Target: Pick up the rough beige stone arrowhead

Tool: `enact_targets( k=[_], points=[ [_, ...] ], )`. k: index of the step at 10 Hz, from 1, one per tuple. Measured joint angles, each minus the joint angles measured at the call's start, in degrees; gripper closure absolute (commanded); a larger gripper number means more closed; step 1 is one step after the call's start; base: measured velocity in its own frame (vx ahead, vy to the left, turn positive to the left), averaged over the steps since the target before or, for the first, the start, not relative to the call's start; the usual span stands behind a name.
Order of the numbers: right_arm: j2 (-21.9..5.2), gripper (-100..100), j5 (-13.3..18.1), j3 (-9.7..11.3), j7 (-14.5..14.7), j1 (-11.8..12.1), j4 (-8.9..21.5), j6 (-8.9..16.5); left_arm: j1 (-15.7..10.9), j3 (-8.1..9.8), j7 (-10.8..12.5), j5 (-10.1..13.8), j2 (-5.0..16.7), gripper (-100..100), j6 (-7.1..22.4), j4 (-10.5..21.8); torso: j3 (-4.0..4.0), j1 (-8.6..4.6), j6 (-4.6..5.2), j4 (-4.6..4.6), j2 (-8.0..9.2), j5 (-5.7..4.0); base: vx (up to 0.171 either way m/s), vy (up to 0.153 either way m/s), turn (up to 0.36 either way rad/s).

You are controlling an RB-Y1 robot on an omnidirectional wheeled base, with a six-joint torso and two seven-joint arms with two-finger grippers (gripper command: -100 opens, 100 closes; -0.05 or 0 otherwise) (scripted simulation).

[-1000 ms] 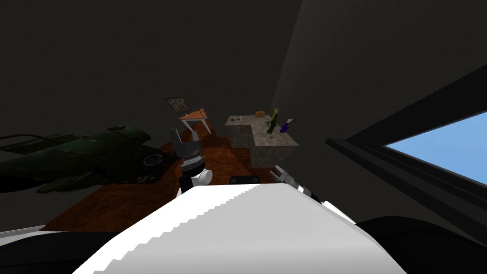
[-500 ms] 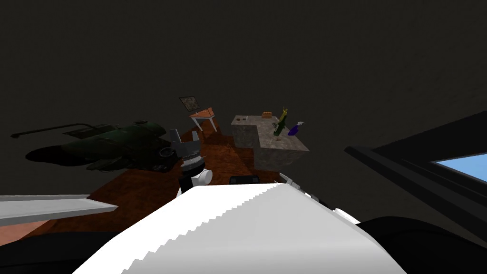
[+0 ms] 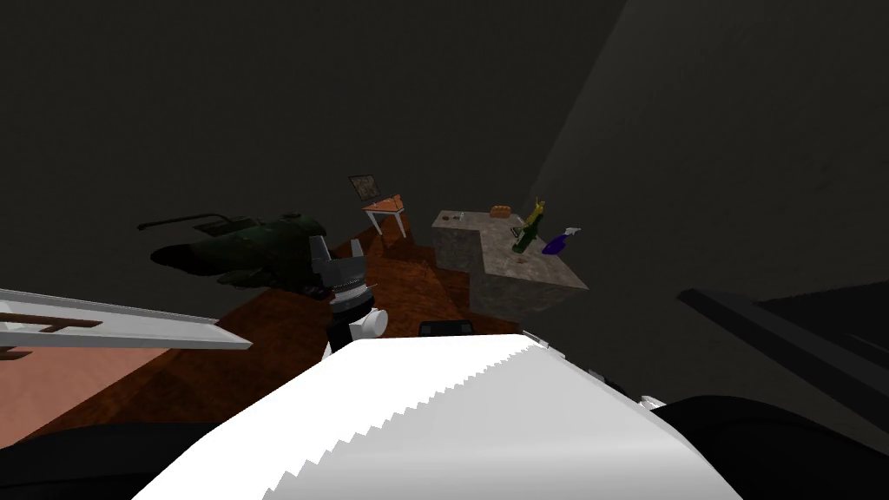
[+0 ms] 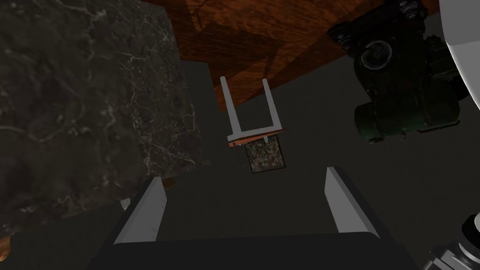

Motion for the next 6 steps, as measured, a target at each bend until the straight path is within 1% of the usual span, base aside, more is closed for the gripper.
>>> enact_targets(
  k=[1, 2, 3, 4, 5, 6],
  points=[
    [-1.3, -100, 0.4, 0.0, 0.6, 0.9, 0.7, 0.1, 0.0, 0.01, 0.0, 0.0, 0.0, 0, 0.0, 0.0, 0.0, 0.0, 0.08, 0.0, 0.0, 0.01, 0.025, 0.013, 0.364],
    [-2.6, -100, 1.3, 0.4, 1.7, 1.5, 2.7, -0.1, 0.0, 0.0, 0.0, 0.0, 0.0, 0, 0.0, 0.0, -0.02, -0.01, 0.02, -0.01, -0.03, 0.0, 0.021, 0.005, 0.2],
    [-4.5, -100, 1.7, 0.6, 2.0, 1.4, 4.2, -0.1, 0.0, 0.01, 0.0, 0.0, 0.0, 0, 0.0, 0.0, -0.02, -0.03, 0.07, -0.01, -0.03, 0.0, 0.022, 0.014, 0.371],
    [-6.4, -100, 2.2, 0.4, 2.7, 2.7, 5.8, -0.4, 0.0, 0.0, 0.0, 0.0, 0.0, 0, 0.0, 0.0, -0.02, -0.01, 0.02, -0.01, -0.04, 0.01, 0.019, 0.002, 0.174],
    [-8.1, -100, 2.5, 0.2, 3.3, 3.3, 7.1, -0.7, 0.0, 0.01, 0.0, 0.0, 0.0, 0, 0.0, 0.0, -0.02, -0.03, 0.09, -0.01, -0.02, 0.0, 0.023, 0.007, 0.347],
    [-9.7, -100, 3.4, 0.9, 4.1, 3.0, 9.7, -1.2, 0.0, 0.01, 0.0, 0.0, 0.0, 0, 0.0, 0.0, -0.03, -0.03, 0.01, -0.01, -0.05, -0.01, 0.023, -0.004, 0.216]
  ],
)
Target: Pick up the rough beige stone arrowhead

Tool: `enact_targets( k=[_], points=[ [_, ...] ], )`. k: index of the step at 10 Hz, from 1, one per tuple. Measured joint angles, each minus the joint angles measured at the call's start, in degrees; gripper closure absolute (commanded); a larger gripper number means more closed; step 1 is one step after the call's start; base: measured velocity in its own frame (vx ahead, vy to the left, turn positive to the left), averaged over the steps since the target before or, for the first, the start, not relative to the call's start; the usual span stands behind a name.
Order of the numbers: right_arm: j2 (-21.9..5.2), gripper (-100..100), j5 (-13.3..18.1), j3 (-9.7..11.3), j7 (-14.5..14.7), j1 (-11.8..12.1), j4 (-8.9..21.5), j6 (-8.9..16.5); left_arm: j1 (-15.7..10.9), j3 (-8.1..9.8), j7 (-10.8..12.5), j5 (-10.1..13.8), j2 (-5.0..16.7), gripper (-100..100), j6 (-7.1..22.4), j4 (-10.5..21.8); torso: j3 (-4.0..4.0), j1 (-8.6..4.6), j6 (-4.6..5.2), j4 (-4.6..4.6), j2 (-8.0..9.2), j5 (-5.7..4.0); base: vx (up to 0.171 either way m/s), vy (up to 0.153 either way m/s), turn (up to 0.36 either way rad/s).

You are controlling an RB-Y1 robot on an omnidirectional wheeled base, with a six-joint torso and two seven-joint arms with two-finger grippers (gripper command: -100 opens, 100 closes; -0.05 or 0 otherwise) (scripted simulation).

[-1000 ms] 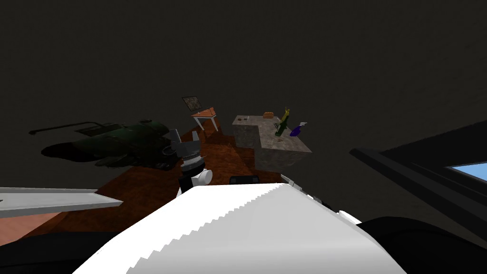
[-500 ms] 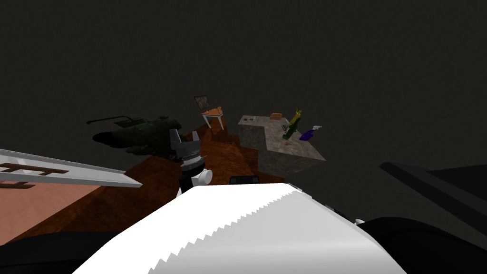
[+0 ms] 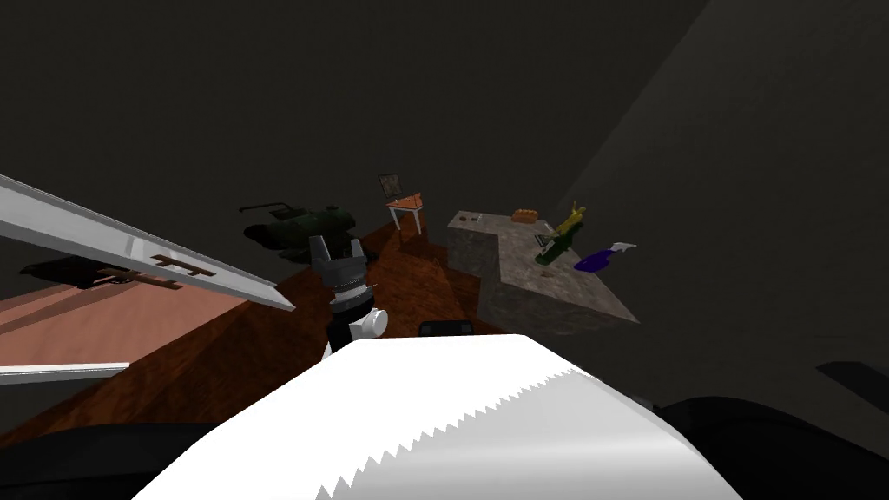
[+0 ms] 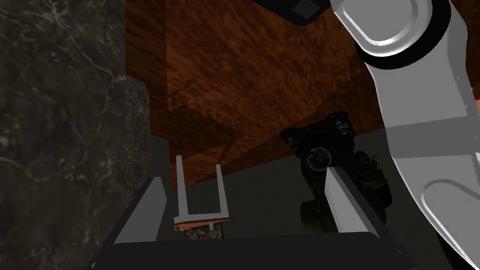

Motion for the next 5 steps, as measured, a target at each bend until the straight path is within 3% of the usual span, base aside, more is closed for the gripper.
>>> enact_targets(
  k=[3, 4, 5],
  points=[
    [-4.5, -100, 1.6, 0.4, 1.7, 1.6, 4.1, 0.2, 0.0, 0.01, 0.0, 0.0, 0.0, 0, 0.0, 0.0, -0.01, -0.03, 0.09, 0.0, -0.01, -0.01, 0.025, -0.008, 0.306],
    [-5.8, -100, 2.5, 1.1, 2.2, 1.0, 6.4, 0.1, 0.0, 0.0, 0.0, 0.0, 0.0, 0, 0.0, 0.0, -0.02, -0.03, 0.0, 0.0, -0.03, -0.01, 0.022, -0.014, 0.177],
    [-6.7, -100, 2.8, 1.2, 3.3, 1.4, 8.6, -0.6, 0.0, 0.01, 0.0, 0.0, 0.0, 0, 0.0, 0.0, 0.0, -0.03, 0.12, 0.0, 0.0, -0.01, 0.011, -0.011, -0.064]
  ],
)
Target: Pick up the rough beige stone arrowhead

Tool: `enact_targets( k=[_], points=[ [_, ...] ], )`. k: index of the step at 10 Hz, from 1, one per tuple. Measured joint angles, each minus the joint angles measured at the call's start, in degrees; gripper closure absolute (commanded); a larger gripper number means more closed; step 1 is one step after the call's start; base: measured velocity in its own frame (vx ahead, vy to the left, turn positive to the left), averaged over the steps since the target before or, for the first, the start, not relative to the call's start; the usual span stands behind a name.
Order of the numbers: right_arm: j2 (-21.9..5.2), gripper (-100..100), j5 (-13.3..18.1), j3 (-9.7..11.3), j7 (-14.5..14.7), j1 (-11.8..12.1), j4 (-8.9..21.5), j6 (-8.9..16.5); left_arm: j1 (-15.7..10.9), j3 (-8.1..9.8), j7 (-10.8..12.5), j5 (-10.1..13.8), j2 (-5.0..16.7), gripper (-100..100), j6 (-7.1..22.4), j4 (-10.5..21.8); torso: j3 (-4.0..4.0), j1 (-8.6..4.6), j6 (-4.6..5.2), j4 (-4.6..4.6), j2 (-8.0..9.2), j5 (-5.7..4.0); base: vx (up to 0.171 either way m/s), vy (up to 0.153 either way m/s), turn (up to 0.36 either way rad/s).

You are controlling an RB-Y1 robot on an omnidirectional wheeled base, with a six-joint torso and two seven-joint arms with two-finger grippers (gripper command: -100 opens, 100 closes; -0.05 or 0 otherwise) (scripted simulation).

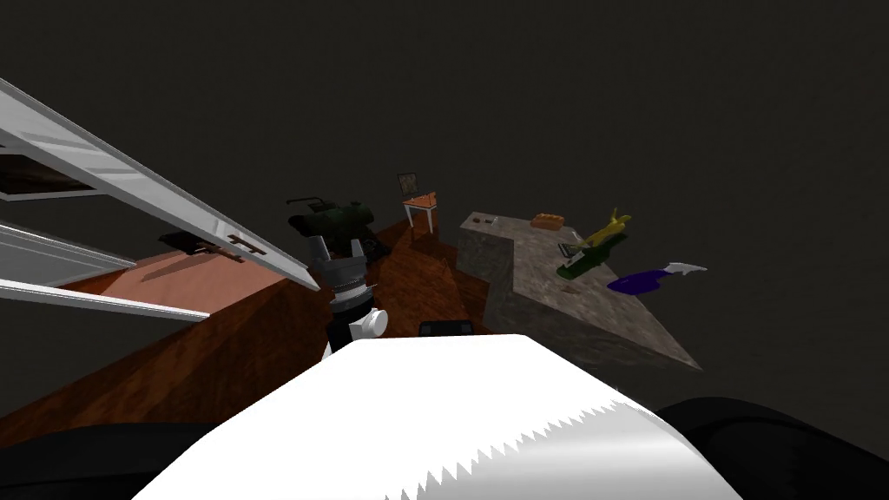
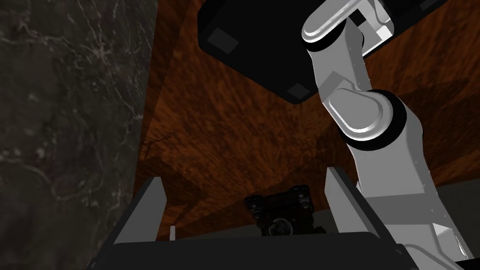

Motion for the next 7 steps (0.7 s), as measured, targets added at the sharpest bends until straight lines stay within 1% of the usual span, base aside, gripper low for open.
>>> enact_targets(
  k=[1, 2, 3, 4, 5, 6, 7],
  points=[
    [-0.9, -100, -0.1, -0.4, 0.3, 0.7, 0.0, 0.0, 0.0, 0.0, 0.0, 0.0, 0.0, 0, 0.0, 0.0, 0.03, 0.04, 0.02, 0.02, 0.06, 0.0, 0.014, -0.007, 0.322],
    [-2.0, -100, 0.6, 0.1, 0.6, 0.7, 1.8, 0.1, 0.0, -0.01, 0.0, 0.0, 0.0, 0, 0.0, 0.0, 0.02, 0.02, -0.11, 0.01, 0.02, 0.0, 0.016, -0.02, 0.244],
    [-3.3, -100, 0.9, 0.2, 0.8, 0.8, 2.7, 0.1, 0.0, 0.0, 0.0, 0.0, 0.0, 0, 0.0, 0.0, 0.0, -0.01, -0.04, 0.0, 0.01, 0.0, 0.021, -0.024, 0.309],
    [-5.0, -100, 1.4, 0.3, 1.0, 1.3, 3.8, 0.3, 0.0, 0.0, 0.0, 0.0, 0.0, 0, 0.0, 0.0, -0.01, -0.03, -0.08, 0.0, -0.02, 0.0, 0.017, -0.026, 0.191],
    [-6.3, -100, 1.6, 0.2, 1.2, 1.7, 4.5, 0.5, 0.0, 0.0, 0.0, 0.0, 0.0, 0, 0.0, 0.0, 0.0, -0.03, -0.02, 0.0, -0.01, -0.01, 0.014, -0.029, 0.301],
    [-7.5, -100, 2.1, 0.4, 2.1, 1.9, 6.7, 0.1, 0.0, 0.0, 0.0, 0.0, 0.0, 0, 0.0, 0.0, 0.0, -0.05, -0.07, 0.0, -0.01, -0.01, 0.009, -0.035, 0.174],
    [-8.9, -100, 2.4, 0.5, 2.1, 1.9, 7.3, 0.1, 0.0, 0.0, 0.0, 0.0, 0.0, 0, 0.0, 0.0, 0.01, -0.05, -0.01, 0.01, 0.01, -0.02, 0.011, -0.036, 0.311]
  ],
)
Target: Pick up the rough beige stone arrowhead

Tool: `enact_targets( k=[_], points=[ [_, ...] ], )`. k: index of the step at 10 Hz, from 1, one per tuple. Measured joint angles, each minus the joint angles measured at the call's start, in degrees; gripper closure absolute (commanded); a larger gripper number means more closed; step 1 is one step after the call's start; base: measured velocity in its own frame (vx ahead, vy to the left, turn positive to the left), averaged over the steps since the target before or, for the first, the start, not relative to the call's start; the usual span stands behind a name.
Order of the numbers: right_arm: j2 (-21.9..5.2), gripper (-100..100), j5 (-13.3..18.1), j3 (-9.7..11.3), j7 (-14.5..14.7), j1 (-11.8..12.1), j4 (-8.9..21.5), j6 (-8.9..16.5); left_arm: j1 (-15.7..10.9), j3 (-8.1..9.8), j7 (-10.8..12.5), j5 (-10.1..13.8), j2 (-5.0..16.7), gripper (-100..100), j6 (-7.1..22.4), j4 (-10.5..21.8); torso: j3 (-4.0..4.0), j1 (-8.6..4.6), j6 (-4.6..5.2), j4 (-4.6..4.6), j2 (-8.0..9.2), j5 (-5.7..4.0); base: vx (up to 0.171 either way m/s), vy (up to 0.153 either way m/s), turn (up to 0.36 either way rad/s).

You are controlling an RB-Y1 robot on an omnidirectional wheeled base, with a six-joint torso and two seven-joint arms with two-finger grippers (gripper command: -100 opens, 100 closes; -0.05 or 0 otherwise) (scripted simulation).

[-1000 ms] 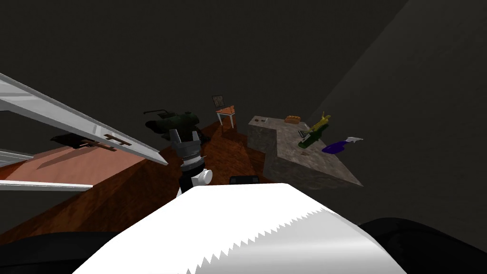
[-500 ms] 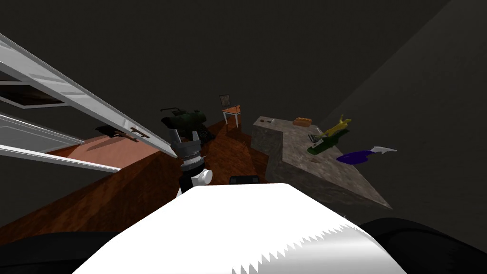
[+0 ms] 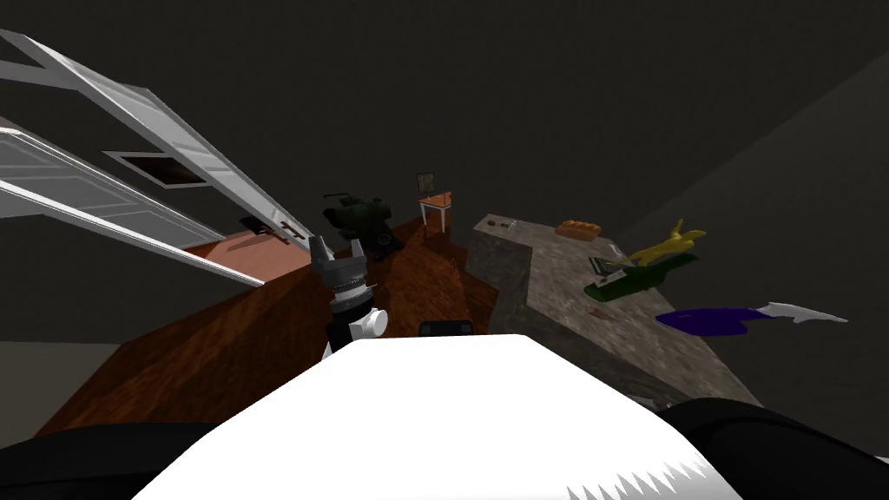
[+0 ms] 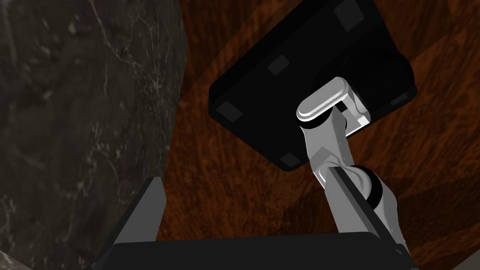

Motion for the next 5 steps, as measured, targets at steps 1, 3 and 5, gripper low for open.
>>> enact_targets(
  k=[1, 3, 5],
  points=[
    [-1.5, -100, 0.6, 0.4, 0.0, 0.1, 1.0, 0.5, 0.0, -0.01, 0.0, 0.0, 0.0, 0, 0.0, 0.0, -0.01, -0.02, -0.07, -0.01, -0.02, 0.01, 0.011, -0.042, 0.196],
    [-3.5, -100, 1.7, 1.4, 0.4, -1.5, 4.9, -0.3, 0.0, 0.0, 0.0, 0.0, 0.0, 0, 0.0, 0.0, -0.01, -0.07, -0.07, -0.01, -0.02, -0.01, 0.008, -0.046, 0.237],
    [-5.4, -100, 2.2, 1.4, 0.9, -1.2, 6.8, -0.4, 0.0, 0.0, 0.0, 0.0, 0.0, 0, 0.0, 0.0, -0.01, -0.04, -0.06, 0.0, -0.02, -0.01, 0.009, -0.066, 0.36]
  ],
)
